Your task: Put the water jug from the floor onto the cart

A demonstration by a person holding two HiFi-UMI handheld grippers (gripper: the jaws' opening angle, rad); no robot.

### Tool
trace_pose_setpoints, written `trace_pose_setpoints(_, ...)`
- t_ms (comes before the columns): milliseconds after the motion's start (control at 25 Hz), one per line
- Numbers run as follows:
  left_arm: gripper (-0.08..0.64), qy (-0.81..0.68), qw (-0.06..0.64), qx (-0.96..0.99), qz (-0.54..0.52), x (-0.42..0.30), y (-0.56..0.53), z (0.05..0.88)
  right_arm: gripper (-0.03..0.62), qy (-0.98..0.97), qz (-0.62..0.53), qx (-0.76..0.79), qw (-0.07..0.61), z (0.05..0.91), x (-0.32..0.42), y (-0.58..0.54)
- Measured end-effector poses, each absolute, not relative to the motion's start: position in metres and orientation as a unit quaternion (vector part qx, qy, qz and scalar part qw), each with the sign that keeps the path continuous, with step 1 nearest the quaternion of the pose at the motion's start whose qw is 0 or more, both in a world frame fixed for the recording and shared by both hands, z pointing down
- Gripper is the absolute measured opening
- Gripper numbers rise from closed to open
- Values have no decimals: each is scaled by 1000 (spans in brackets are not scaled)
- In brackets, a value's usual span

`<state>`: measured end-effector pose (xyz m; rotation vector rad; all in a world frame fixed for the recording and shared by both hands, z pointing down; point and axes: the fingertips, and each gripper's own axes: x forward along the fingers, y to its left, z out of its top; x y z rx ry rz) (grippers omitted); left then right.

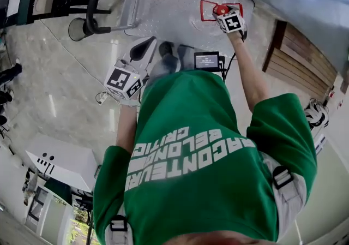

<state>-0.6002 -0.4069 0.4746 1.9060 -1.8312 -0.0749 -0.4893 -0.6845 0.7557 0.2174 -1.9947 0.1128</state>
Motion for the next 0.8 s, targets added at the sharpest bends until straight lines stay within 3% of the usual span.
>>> trace_pose_setpoints(240, 14, -679, 257, 688, -25, -595, -426, 487, 301, -820, 45, 71, 566, 798, -501, -694)
trace_pose_setpoints(440, 15, -692, 268, 669, -28, -591, -428, 493, 299, -767, 60, 69, 635, 835, -481, -693)
trace_pose_setpoints(640, 14, -709, 280, 647, -29, -588, -419, 501, 301, -758, 10, 70, 648, 856, -482, -703)
trace_pose_setpoints(800, 15, -721, 288, 630, -29, -590, -411, 505, 299, -763, 56, 25, 643, 877, -486, -669)
